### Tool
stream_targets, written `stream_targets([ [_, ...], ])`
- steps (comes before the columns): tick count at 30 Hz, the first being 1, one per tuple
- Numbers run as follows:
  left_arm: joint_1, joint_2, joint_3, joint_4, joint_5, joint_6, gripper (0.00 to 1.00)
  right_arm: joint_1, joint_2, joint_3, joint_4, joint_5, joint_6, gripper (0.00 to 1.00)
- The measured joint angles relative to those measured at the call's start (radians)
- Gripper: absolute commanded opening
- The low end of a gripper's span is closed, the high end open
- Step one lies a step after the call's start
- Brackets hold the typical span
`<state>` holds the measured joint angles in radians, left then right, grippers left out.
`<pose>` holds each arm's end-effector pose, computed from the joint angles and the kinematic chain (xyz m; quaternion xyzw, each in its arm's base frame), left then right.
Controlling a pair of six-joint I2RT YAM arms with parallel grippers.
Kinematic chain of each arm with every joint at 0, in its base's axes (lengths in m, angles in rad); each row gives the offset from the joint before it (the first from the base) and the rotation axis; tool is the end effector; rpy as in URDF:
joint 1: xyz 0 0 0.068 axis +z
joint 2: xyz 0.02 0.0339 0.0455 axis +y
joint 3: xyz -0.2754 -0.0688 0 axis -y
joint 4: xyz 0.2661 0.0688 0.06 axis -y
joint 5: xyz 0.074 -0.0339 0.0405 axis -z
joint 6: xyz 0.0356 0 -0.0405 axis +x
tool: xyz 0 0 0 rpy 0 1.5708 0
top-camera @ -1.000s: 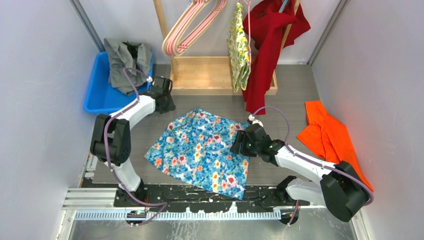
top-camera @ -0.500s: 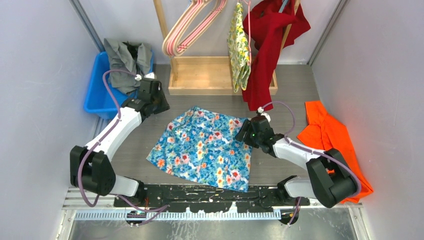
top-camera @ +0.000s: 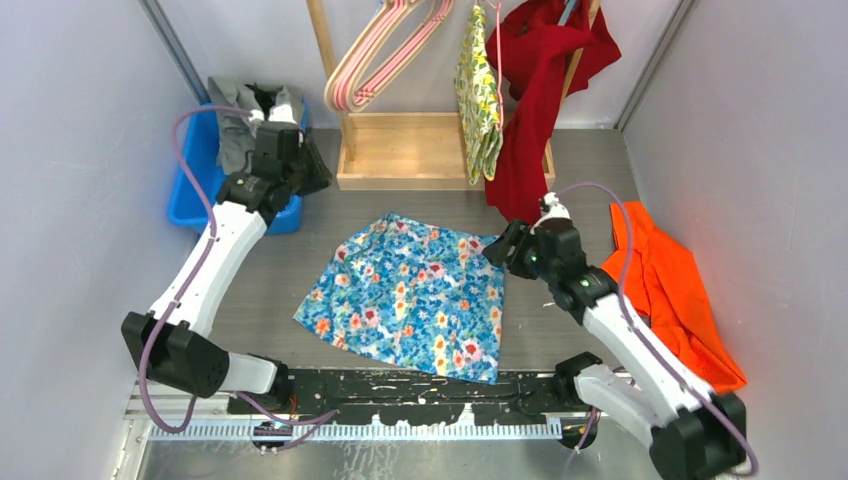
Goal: Place the skirt on the hanger
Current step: Flatten out the skirt at the center of the board, then pick up the hanger from the clothesline.
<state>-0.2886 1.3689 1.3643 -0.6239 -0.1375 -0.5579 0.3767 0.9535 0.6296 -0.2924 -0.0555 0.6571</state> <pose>0.3077 -0.0863 0.3778 -0.1502 0.8767 -0.1302 0.4380 0.2051 0.0833 0.2469 0.1115 0.8810 0.2483 0.3870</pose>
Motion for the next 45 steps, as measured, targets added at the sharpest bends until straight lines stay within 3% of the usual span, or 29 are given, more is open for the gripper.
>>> stream_targets([
  [7,0.033,0.046,0.288,-0.055,-0.024,0.039,0.3,0.001,-0.317,0.09,-0.241,-0.09,-0.006,0.66],
  [14,0.103,0.097,0.422,-0.091,-0.037,0.045,0.3,0.001,-0.354,0.132,-0.359,-0.139,-0.013,0.66],
  [22,0.125,0.277,0.639,-0.087,0.021,0.046,0.3,0.001,-0.386,0.131,-0.401,-0.16,-0.012,0.66],
  [38,0.123,0.343,0.682,0.021,0.258,-0.035,0.29,0.001,-0.406,0.093,-0.415,-0.18,-0.012,0.66],
  [45,0.116,0.327,0.681,-0.003,0.203,-0.039,0.29,0.001,-0.406,0.088,-0.415,-0.184,-0.012,0.66],
])
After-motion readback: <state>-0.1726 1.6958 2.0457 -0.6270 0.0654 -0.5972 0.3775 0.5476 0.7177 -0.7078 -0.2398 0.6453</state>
